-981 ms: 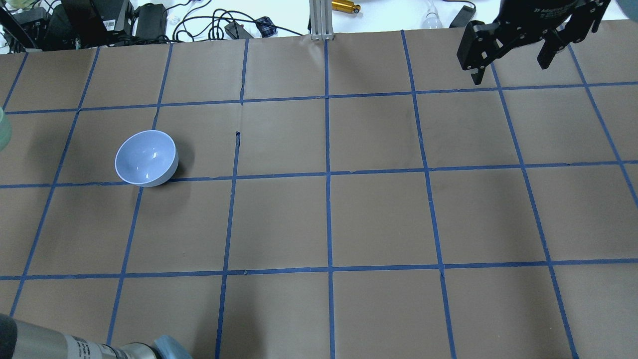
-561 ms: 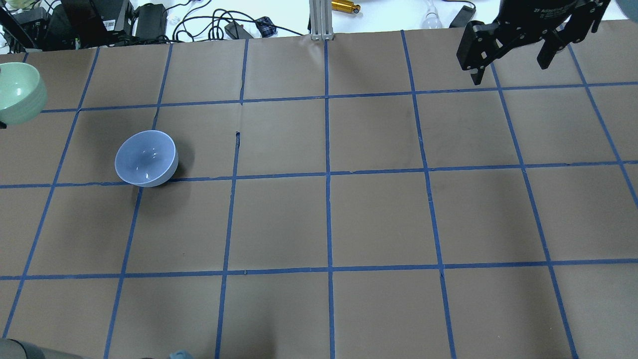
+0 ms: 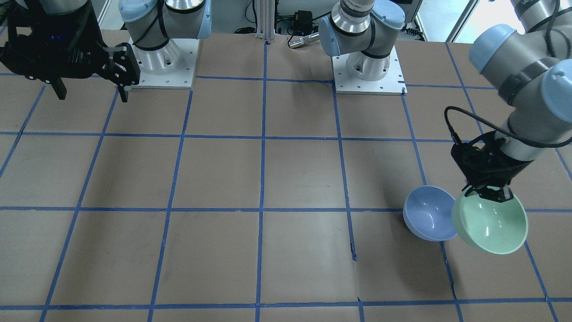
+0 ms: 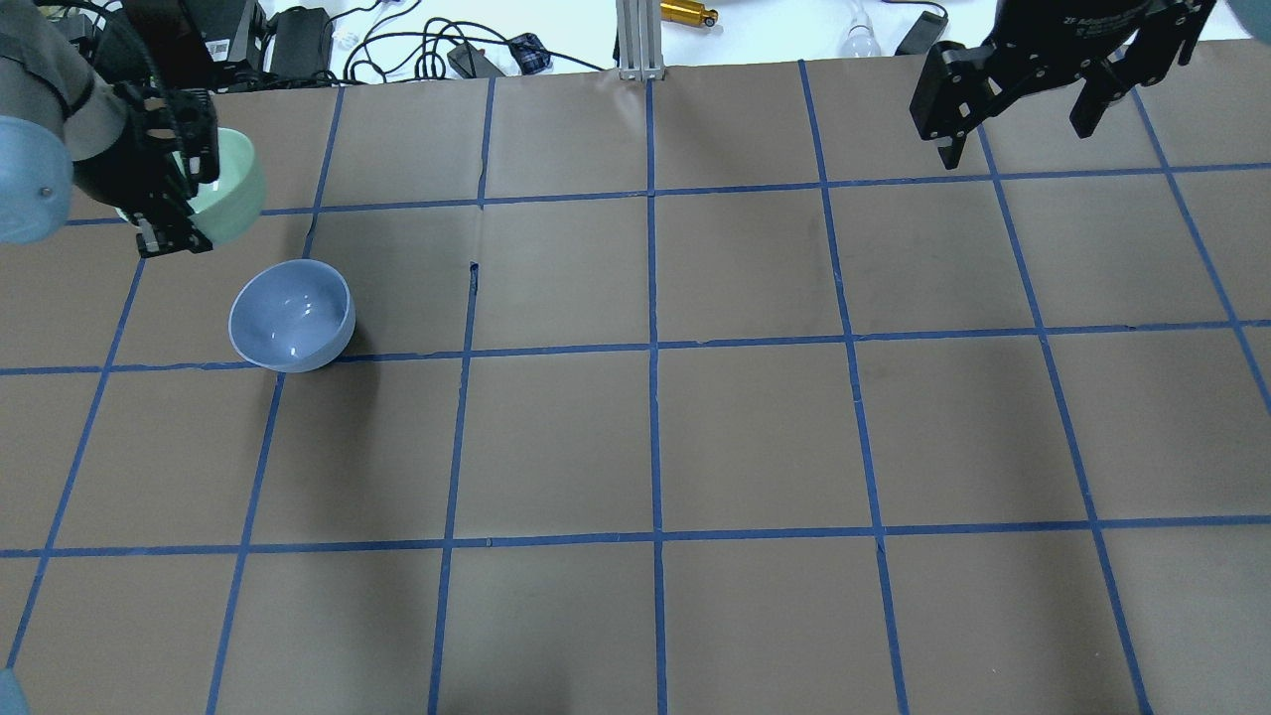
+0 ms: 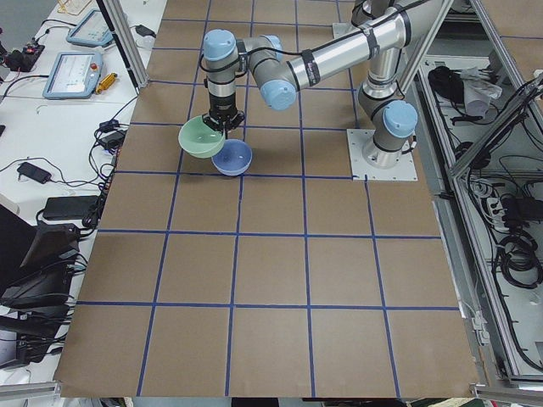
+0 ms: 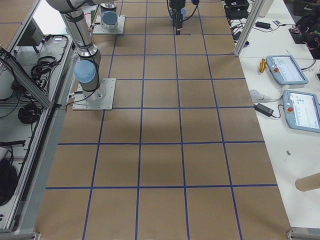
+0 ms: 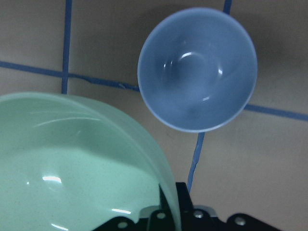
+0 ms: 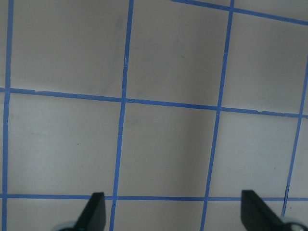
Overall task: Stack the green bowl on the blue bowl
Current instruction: 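Carry the green bowl with the left gripper over the blue bowl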
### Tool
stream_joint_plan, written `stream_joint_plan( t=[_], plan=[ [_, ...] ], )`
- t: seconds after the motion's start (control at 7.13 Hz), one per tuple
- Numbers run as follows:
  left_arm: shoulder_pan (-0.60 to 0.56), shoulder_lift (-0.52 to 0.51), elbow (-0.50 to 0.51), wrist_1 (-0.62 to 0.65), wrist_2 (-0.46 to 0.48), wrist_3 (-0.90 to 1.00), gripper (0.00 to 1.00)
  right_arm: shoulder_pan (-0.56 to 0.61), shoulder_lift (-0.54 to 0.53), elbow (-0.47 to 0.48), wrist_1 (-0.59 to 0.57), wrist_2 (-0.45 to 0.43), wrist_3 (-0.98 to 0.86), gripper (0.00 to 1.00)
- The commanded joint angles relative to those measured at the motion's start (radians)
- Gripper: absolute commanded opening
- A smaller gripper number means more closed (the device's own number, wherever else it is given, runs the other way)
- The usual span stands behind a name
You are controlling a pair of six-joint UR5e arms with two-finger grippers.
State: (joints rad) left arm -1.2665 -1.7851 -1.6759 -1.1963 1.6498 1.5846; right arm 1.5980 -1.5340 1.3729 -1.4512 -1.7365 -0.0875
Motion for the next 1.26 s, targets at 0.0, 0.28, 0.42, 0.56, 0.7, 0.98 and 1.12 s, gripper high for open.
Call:
stream_joint_plan(
  t=[0.0, 0.28, 0.42, 0.56, 0.7, 0.98, 1.12],
  plan=[
    [-0.043, -0.022, -0.089, 0.059, 0.007, -0.089, 0.0, 0.0, 0.0, 0.0, 0.0, 0.0, 0.0, 1.0],
    [-0.04, -0.014, -0.126, 0.069, 0.053, -0.083, 0.0, -0.001, 0.0, 0.0, 0.0, 0.0, 0.0, 1.0],
    [-0.034, -0.008, -0.149, 0.067, 0.062, -0.081, 0.0, 0.0, 0.0, 0.0, 0.0, 0.0, 0.0, 1.0],
    [-0.033, -0.019, -0.16, 0.067, 0.071, -0.086, 0.0, -0.001, 0.0, 0.0, 0.0, 0.0, 0.0, 1.0],
    [-0.033, -0.017, -0.177, 0.067, 0.074, -0.089, 0.0, 0.0, 0.0, 0.0, 0.0, 0.0, 0.0, 1.0],
    [-0.033, -0.017, -0.2, 0.07, 0.07, -0.107, 0.3, 0.0, 0.0, 0.0, 0.0, 0.0, 0.0, 1.0],
    [-0.039, -0.004, -0.203, 0.064, 0.068, -0.11, 0.92, 0.0, 0.0, 0.0, 0.0, 0.0, 0.0, 1.0]
  ],
)
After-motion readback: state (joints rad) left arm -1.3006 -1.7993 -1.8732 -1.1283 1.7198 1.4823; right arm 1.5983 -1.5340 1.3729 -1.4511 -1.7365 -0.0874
